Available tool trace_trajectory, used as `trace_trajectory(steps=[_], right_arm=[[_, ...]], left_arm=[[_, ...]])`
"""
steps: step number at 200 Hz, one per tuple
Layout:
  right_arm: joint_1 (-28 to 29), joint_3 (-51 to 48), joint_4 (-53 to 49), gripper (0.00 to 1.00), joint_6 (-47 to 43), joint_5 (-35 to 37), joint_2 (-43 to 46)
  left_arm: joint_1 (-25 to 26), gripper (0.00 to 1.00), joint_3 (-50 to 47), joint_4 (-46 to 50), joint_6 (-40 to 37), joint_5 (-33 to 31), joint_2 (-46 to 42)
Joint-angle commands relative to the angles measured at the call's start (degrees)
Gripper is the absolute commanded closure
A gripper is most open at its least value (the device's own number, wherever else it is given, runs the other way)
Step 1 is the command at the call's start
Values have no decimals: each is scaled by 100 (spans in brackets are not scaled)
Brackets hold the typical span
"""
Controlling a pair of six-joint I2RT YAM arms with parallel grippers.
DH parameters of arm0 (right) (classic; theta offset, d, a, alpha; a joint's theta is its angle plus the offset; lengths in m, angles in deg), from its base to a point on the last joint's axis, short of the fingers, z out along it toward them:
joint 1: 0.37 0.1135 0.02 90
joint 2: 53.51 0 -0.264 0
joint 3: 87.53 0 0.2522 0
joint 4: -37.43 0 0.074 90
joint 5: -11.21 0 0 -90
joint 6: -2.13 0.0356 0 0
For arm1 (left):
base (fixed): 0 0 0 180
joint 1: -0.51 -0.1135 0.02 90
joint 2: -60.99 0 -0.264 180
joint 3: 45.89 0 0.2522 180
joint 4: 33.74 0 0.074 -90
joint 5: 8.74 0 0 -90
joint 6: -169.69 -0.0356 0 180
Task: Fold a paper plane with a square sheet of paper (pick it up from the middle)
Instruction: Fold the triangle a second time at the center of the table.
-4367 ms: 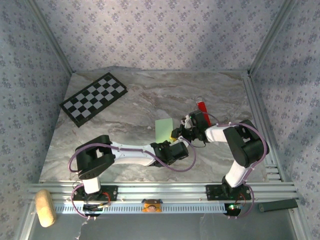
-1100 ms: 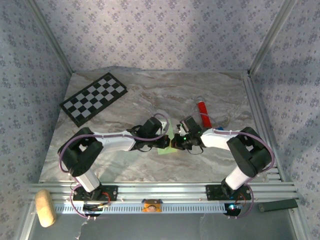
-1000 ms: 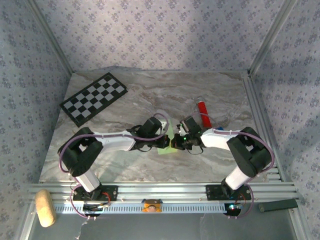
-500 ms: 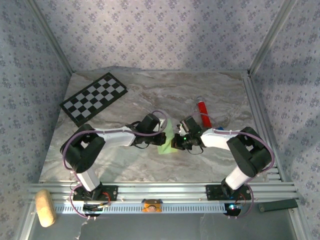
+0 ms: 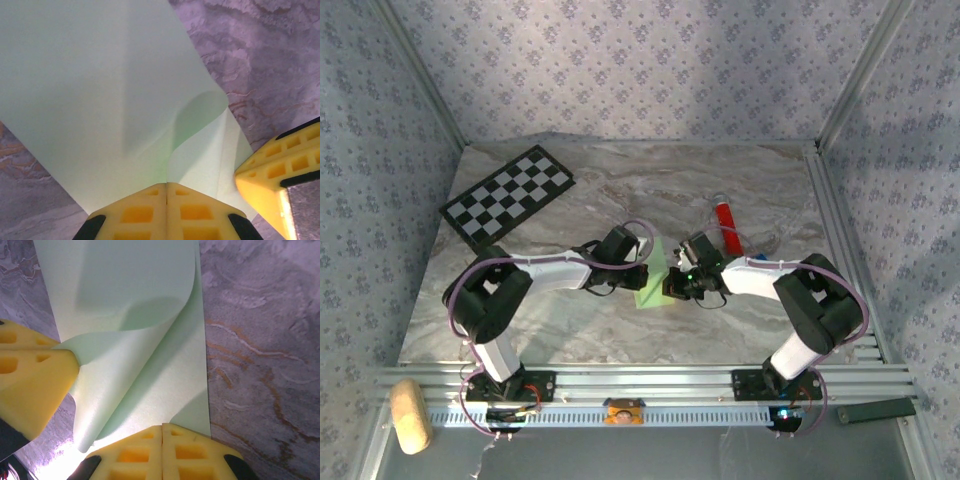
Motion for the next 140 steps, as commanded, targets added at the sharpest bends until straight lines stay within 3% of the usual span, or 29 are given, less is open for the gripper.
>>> trace_trajectory(steps=[1,140], right_arm=[[-42,18,-464,93,-69,213,-142],[-42,30,-525,93,-86,229,-214]], left_arm=[[-27,100,173,154,-129,-135,69],[-89,100,243,317,-304,-382,139]])
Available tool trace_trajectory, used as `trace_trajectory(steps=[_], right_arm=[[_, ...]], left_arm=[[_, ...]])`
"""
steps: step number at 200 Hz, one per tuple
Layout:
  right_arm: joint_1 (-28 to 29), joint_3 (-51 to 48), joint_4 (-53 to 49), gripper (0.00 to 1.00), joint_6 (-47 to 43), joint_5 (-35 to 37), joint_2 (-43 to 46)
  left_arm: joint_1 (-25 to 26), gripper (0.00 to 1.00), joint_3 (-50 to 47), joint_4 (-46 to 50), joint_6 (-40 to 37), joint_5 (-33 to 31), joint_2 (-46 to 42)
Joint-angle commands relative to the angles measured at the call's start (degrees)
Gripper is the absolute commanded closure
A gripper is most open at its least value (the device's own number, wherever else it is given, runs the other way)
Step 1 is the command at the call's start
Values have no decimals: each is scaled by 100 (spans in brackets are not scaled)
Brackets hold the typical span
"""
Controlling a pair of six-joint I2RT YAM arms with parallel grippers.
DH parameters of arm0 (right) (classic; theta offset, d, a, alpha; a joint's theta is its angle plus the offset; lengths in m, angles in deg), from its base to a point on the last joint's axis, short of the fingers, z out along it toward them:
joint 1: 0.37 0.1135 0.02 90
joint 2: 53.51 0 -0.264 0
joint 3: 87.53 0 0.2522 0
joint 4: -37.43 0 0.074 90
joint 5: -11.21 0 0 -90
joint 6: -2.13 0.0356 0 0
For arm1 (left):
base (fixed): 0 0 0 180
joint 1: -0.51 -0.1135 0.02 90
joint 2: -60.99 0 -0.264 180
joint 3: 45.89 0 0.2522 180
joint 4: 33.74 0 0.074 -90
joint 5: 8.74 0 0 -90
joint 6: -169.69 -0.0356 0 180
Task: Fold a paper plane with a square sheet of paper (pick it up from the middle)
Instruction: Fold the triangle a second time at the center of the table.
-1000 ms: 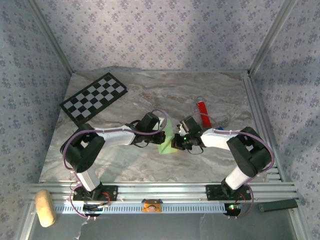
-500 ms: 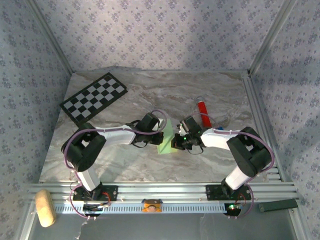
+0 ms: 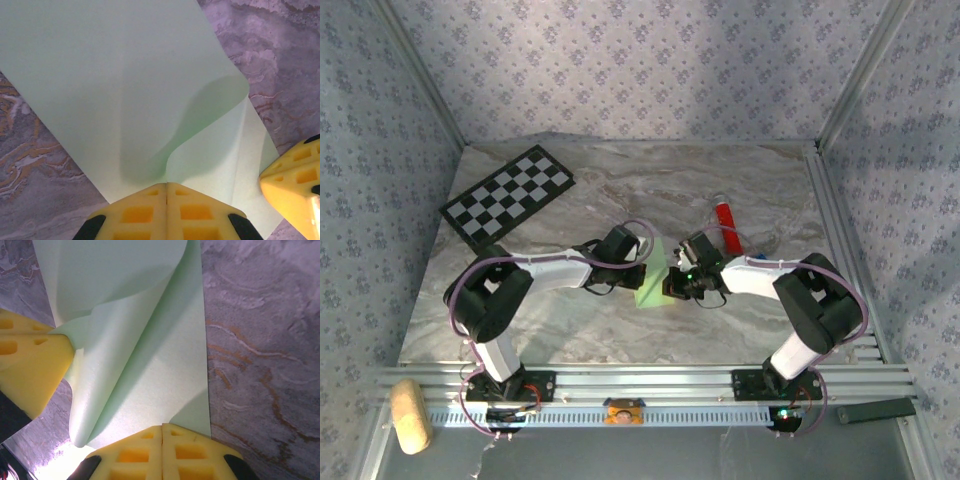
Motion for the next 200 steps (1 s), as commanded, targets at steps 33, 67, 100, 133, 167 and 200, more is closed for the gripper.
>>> trace_trajectory(steps=[33,67,100,133,167,200], right_arm=[[-42,-29,-438,93,-67,241,-188],[-42,-24,-456,93,-81,242,-197],[-42,-25,-472,93,-82,256,-197],[-44,-14,-498,93,-87,263,-188],[-51,-12,-503,93,-89,267,-181],[-55,-17,-512,93,-99,263,-179]], left_arm=[[-82,100,179,87,-166,-58,120],[-97,99,159,10,-193,41,150],[-128,99,164,17,-169,43,174],[-140,99,114,-16,-141,4,110],[-202,99,2,-192,-101,116,58],[-223,99,6,-204,-97,147,87]])
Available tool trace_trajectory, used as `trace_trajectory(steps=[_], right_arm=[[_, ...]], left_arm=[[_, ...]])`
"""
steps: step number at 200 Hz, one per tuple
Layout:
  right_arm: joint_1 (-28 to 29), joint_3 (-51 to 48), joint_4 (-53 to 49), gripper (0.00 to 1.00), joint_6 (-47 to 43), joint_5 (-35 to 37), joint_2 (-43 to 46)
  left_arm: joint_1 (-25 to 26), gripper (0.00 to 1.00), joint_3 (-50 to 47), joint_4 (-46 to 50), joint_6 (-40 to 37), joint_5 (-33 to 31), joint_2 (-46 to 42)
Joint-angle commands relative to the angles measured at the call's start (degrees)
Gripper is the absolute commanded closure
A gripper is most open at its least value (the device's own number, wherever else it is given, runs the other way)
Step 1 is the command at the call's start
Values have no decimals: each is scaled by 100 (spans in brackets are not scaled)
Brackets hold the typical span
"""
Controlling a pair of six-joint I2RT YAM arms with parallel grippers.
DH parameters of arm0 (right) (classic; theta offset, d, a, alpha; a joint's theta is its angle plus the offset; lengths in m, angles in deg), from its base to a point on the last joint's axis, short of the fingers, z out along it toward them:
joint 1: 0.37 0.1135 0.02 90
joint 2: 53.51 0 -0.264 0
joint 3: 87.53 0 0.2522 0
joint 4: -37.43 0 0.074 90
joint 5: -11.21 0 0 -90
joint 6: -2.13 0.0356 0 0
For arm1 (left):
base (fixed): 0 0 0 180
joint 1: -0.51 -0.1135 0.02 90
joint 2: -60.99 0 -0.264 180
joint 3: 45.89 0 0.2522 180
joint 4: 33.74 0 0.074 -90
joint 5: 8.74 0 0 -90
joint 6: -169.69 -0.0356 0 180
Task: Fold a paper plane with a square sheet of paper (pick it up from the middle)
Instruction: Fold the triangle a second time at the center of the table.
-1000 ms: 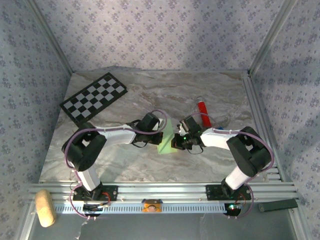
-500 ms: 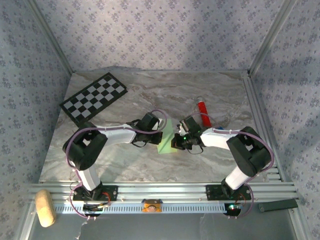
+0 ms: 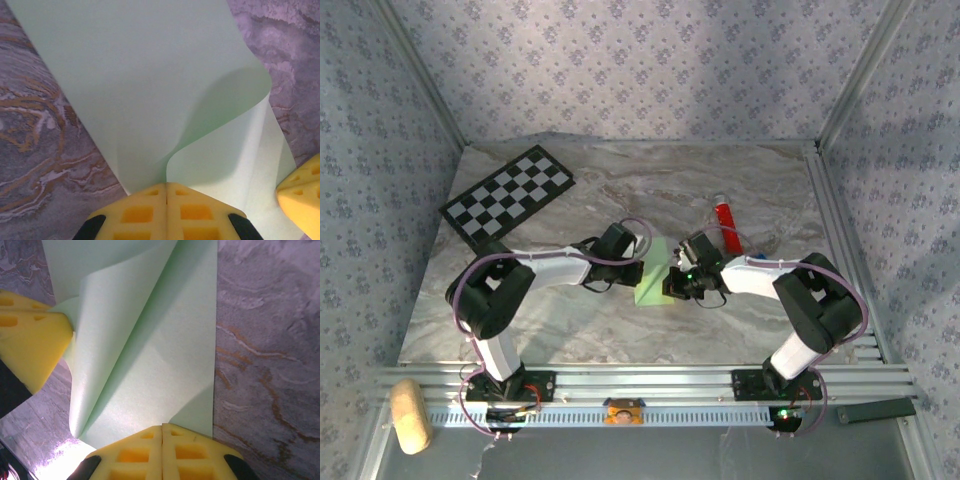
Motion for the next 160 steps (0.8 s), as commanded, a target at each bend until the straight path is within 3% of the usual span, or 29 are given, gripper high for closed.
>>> trace_trajectory(steps=[1,160], right_arm=[[-44,-23,-508,93,-99,272,-173],[-106,-23,-611,93,-130,284,-138]], left_arm=[[-53,99,-16,-94,-14,79,-29],[-85,99,37,-147,-49,237,176]])
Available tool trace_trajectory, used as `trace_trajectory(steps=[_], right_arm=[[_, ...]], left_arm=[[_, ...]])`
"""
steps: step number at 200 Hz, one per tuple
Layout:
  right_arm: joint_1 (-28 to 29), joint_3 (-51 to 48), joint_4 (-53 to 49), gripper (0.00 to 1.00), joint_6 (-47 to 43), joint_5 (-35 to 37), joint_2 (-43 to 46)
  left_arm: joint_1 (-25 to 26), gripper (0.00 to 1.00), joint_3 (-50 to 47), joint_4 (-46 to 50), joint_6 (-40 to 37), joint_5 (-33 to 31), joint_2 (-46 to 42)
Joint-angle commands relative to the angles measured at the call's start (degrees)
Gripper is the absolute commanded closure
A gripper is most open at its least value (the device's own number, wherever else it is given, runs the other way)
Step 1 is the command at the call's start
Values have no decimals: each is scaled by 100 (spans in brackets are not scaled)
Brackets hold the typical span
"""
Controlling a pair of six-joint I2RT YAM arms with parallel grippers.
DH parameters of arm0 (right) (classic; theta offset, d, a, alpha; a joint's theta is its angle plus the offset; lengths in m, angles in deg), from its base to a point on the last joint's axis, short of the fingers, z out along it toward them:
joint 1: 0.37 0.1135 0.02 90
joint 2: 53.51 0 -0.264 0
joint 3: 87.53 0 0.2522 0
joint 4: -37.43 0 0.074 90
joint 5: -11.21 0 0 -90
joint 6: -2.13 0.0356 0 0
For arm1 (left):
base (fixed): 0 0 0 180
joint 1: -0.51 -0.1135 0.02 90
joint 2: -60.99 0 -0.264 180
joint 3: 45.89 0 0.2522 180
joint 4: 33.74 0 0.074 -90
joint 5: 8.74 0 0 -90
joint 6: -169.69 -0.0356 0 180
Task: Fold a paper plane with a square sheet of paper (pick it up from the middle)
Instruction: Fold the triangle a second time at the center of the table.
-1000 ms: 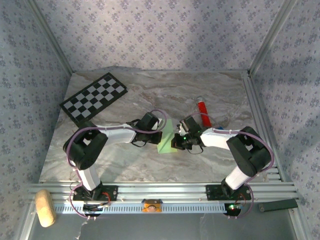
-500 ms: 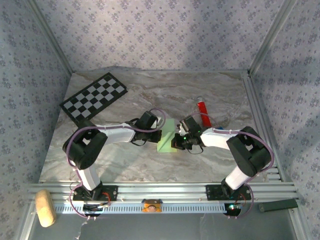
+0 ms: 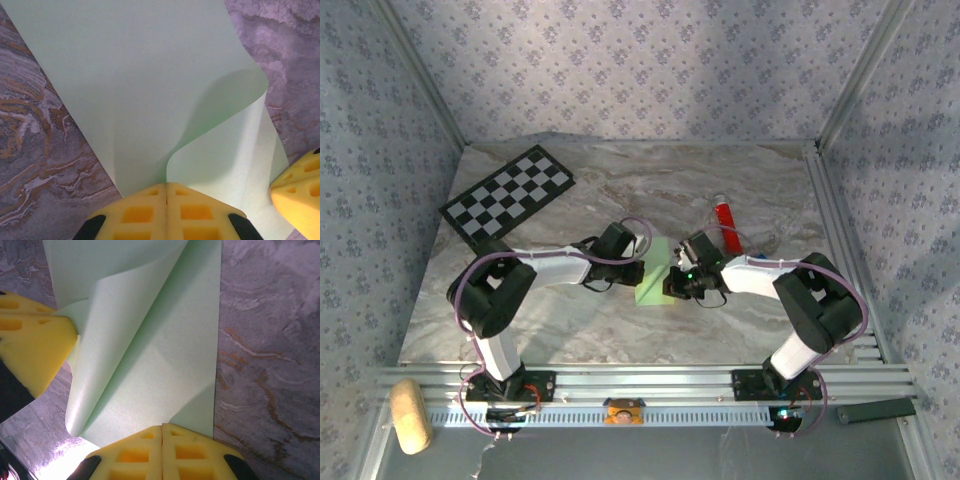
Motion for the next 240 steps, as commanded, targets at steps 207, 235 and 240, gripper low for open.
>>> trace_trajectory(steps=[207,235,240], right_arm=[[-38,-12,-214,94,-75,-279,-147],[-46,-69,-426,95,-170,-144,-221],[-55,-85,-423,95,-181,-134,-217]], left_arm=[[279,100,-6,196,810,116,226],[275,100,166,335,691,25,226],[276,100,192,345,667,10,226]])
